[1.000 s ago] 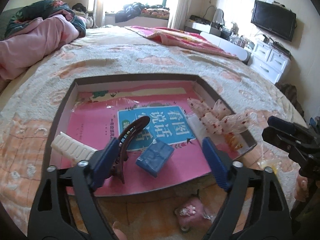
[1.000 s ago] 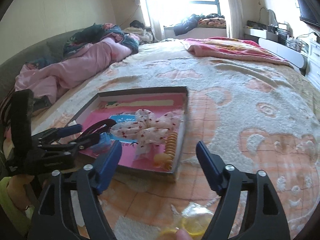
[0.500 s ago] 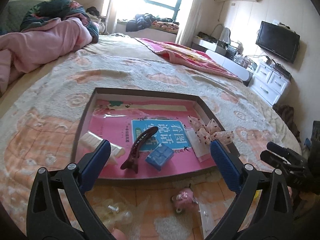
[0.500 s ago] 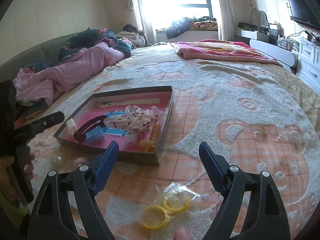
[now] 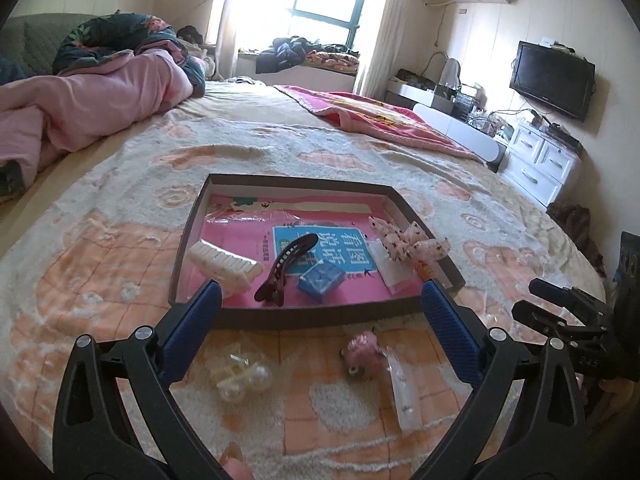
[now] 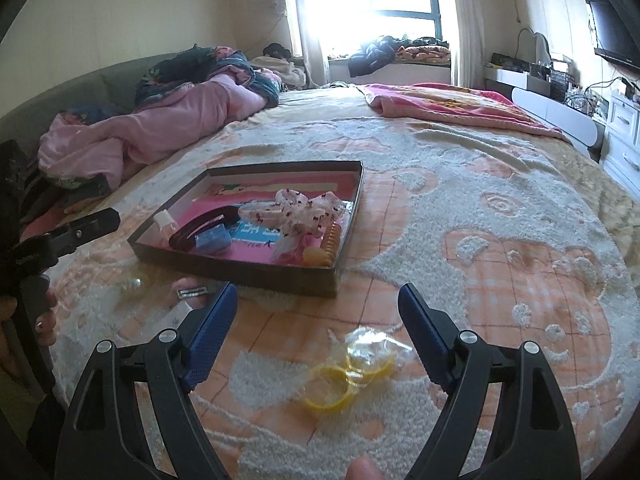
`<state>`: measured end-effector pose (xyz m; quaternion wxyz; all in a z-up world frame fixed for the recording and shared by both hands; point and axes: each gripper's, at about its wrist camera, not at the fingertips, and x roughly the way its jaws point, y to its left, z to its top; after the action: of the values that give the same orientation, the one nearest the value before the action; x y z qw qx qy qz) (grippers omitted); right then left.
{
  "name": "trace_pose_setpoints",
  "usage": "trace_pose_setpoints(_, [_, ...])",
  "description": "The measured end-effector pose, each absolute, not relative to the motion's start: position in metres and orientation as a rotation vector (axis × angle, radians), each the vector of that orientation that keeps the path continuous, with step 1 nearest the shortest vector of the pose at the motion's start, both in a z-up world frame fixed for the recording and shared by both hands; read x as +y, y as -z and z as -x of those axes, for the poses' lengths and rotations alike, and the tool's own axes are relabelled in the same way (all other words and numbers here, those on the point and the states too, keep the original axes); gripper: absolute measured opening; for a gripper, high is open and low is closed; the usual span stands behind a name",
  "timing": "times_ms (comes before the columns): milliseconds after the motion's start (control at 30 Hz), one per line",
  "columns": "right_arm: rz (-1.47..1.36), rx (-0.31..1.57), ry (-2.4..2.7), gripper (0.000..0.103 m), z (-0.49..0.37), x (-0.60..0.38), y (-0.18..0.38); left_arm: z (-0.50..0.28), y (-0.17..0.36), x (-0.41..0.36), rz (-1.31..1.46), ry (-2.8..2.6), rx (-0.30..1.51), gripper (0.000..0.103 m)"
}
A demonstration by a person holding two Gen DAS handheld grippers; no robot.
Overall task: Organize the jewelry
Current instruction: 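Move the left tool to the clear plastic bag while the right tool approaches the bagged yellow bangles, then grasp the clear bag with the left tool while the right tool grasps the yellow bangle bag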
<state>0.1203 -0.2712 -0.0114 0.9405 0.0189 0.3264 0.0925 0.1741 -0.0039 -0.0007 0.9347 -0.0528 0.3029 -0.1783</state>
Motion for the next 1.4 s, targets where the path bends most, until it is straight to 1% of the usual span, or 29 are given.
trace_pose_setpoints(300, [-0.023,0.702,-0.181,0.08,-0.109,-0.269,0.023,-0.159,0.011,-0.002,0.127,0.363,0.647,0.091])
trace_pose_setpoints(600, [-0.008,0.736,-0.184,0.08,-0.1,-0.267,0.038,-0.146,0.028,-0.018,0.103,0.39,0.695,0.091])
trace_pose_setpoints(900, [-0.034,0.775,-0.184,0.08,-0.096,-0.274,0.051,-0.14,0.049,-0.029,0.113,0.426,0.77,0.091])
trace_pose_setpoints(1000, [-0.069,0.785,-0.198,0.08,-0.1,-0.278,0.055,-0.14,0.054,-0.035,0.108,0.448,0.785,0.083])
trace_pose_setpoints(1067, [-0.081,0.801,-0.194,0.08,-0.104,-0.28,0.06,-0.141,0.059,-0.037,0.126,0.467,0.807,0.073])
trace_pose_setpoints(1133, [-0.107,0.816,-0.191,0.08,-0.107,-0.282,0.062,-0.143,0.065,-0.04,0.142,0.483,0.83,0.068])
trace_pose_setpoints(1200, [-0.157,0.829,-0.188,0.079,-0.111,-0.288,0.065,-0.144,0.069,-0.042,0.145,0.492,0.841,0.066])
trace_pose_setpoints(1233, [-0.184,0.835,-0.19,0.077,-0.114,-0.29,0.066,-0.144,0.07,-0.044,0.143,0.497,0.846,0.063])
trace_pose_setpoints(1267, [-0.197,0.838,-0.19,0.074,-0.116,-0.292,0.067,-0.144,0.071,-0.046,0.145,0.503,0.849,0.06])
trace_pose_setpoints(1300, [-0.201,0.839,-0.188,0.07,-0.118,-0.292,0.068,-0.144,0.072,-0.047,0.149,0.51,0.853,0.059])
trace_pose_setpoints(1400, [-0.201,0.851,-0.175,0.065,-0.123,-0.29,0.072,-0.144,0.074,-0.05,0.147,0.512,0.853,0.056])
